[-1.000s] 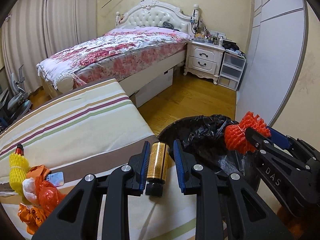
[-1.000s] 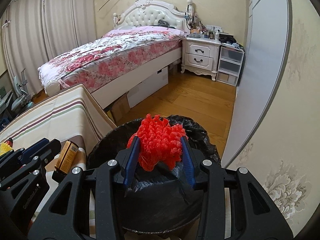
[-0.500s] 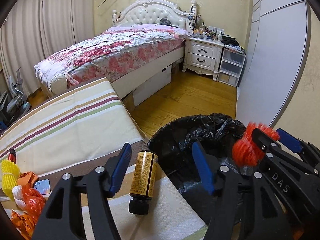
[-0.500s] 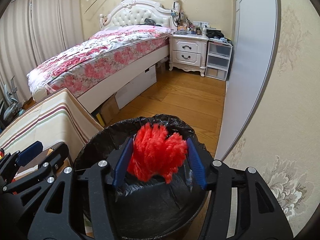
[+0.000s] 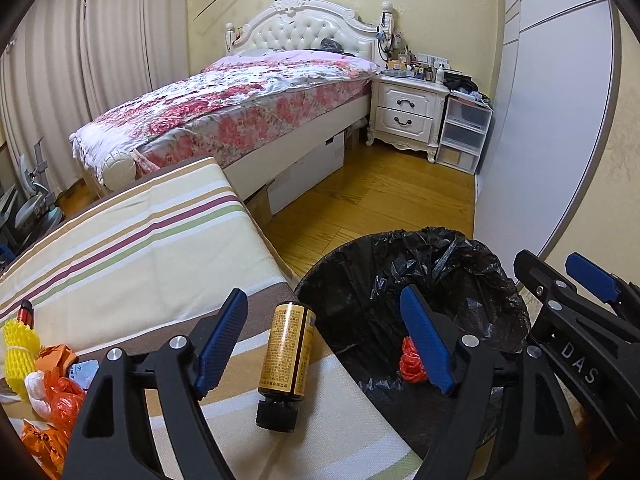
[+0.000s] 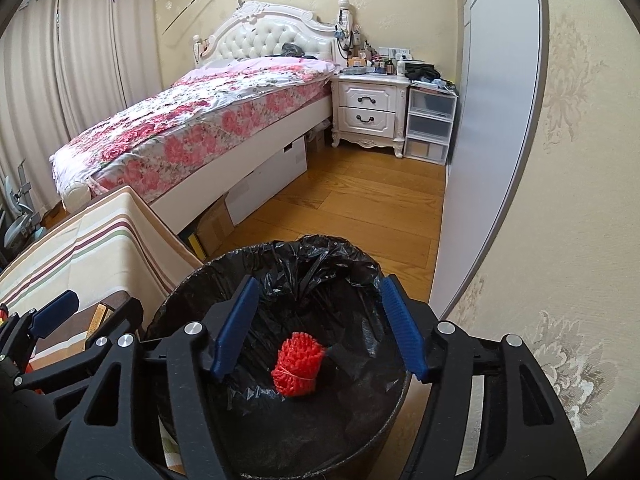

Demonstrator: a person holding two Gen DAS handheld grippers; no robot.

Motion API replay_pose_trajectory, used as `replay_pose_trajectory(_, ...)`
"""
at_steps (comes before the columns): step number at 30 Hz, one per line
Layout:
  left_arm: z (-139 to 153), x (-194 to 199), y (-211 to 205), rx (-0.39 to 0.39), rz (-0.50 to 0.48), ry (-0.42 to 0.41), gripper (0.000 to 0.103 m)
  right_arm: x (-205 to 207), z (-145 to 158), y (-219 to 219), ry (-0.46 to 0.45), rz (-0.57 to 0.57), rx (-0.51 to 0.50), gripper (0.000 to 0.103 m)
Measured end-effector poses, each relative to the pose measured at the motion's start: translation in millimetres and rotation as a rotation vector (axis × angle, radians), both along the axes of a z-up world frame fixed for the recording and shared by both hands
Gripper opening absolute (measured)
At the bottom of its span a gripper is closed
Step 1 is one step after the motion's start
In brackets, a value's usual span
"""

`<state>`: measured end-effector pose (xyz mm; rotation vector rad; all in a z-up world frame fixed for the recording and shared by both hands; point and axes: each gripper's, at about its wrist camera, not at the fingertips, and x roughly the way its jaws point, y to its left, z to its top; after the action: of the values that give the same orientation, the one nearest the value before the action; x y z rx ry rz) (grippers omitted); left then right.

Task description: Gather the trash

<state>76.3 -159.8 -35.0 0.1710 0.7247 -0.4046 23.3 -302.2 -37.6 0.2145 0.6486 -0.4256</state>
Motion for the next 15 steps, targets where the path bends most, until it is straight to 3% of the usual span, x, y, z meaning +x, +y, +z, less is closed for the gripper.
replay_pose_trajectory(15,3.2,-1.1,8.2,-0.059,-0.019,0.0,0.079,-5.6,3.8,-6.0,-0.004,-0.008,0.012,0.064)
